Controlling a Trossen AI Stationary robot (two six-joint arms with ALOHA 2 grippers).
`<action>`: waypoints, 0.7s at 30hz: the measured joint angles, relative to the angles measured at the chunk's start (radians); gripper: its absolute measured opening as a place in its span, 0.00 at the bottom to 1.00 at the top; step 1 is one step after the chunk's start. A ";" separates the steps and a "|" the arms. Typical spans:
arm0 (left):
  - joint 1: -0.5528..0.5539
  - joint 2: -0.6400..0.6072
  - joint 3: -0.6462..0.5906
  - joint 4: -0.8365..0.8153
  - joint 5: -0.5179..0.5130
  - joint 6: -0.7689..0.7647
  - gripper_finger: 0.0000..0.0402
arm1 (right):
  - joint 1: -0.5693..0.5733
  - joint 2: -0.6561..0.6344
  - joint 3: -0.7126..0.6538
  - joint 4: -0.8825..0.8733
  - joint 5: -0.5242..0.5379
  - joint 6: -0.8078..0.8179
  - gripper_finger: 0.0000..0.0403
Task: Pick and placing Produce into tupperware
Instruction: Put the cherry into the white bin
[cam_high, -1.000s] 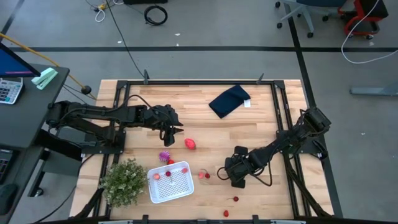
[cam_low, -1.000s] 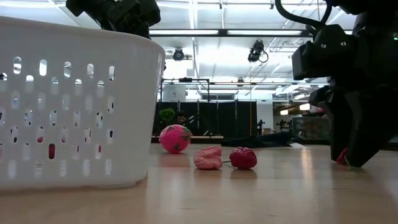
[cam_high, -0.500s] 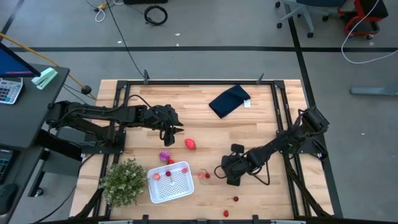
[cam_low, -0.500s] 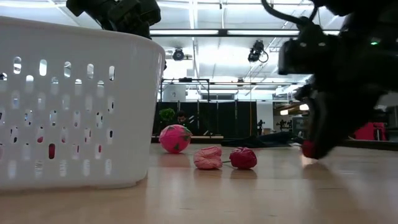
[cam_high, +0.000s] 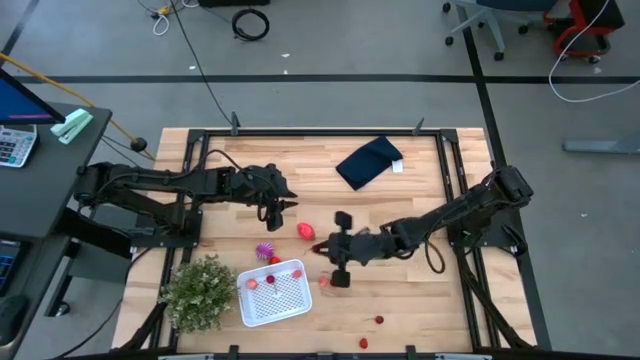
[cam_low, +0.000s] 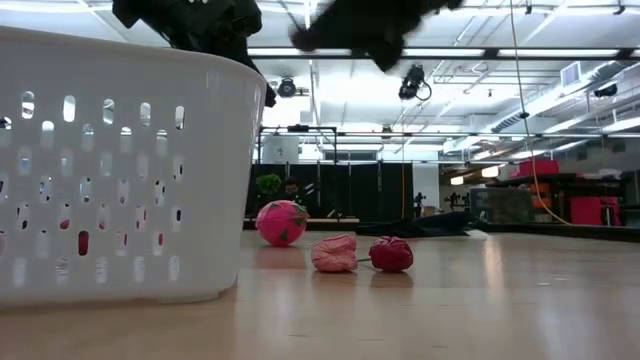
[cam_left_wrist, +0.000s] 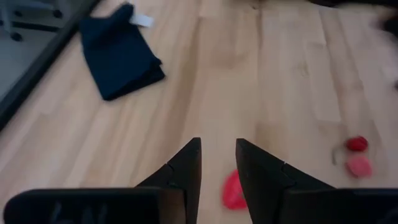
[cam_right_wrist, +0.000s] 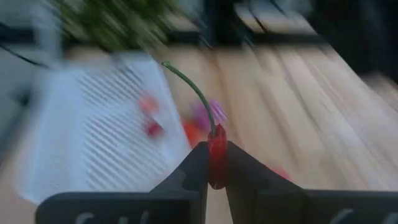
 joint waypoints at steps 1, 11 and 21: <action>0.007 0.000 0.000 0.011 -0.002 0.005 0.26 | -0.007 0.011 0.012 0.036 -0.043 -0.023 0.11; 0.075 0.000 0.000 0.051 -0.002 0.010 0.26 | -0.014 0.306 0.299 -0.029 -0.195 -0.187 0.15; 0.079 0.000 0.000 0.034 -0.001 0.010 0.25 | -0.043 0.466 0.640 -0.350 -0.332 -0.160 0.26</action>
